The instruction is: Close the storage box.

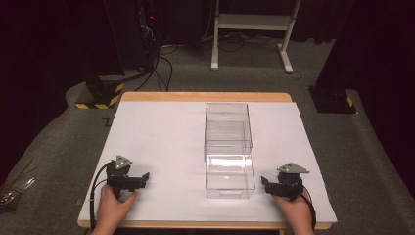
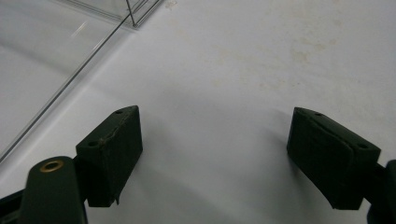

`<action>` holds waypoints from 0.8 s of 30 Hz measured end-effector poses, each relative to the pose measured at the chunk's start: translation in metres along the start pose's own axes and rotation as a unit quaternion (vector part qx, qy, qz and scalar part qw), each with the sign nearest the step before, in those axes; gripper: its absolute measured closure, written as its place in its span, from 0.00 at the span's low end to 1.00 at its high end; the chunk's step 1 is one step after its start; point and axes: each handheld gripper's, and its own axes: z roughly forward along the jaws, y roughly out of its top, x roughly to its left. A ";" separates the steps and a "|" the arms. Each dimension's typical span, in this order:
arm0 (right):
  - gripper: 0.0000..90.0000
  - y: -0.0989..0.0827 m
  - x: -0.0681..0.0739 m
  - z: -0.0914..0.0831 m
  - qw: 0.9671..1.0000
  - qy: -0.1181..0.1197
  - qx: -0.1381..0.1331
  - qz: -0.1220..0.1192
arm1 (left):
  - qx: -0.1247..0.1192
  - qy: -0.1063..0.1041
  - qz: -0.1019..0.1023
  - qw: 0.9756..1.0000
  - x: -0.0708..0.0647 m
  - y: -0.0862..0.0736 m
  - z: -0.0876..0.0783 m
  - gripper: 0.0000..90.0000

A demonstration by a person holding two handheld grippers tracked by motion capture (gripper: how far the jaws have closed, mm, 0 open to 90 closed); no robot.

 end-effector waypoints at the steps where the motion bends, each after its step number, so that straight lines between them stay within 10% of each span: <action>1: 0.20 0.000 0.000 0.000 1.000 0.001 0.000 0.000 | 0.000 0.001 0.000 1.000 0.000 0.000 0.000 0.01; 24: 0.20 -0.001 -0.004 -0.005 1.000 0.012 -0.022 0.009 | 0.000 0.001 0.001 1.000 0.000 0.000 0.000 0.01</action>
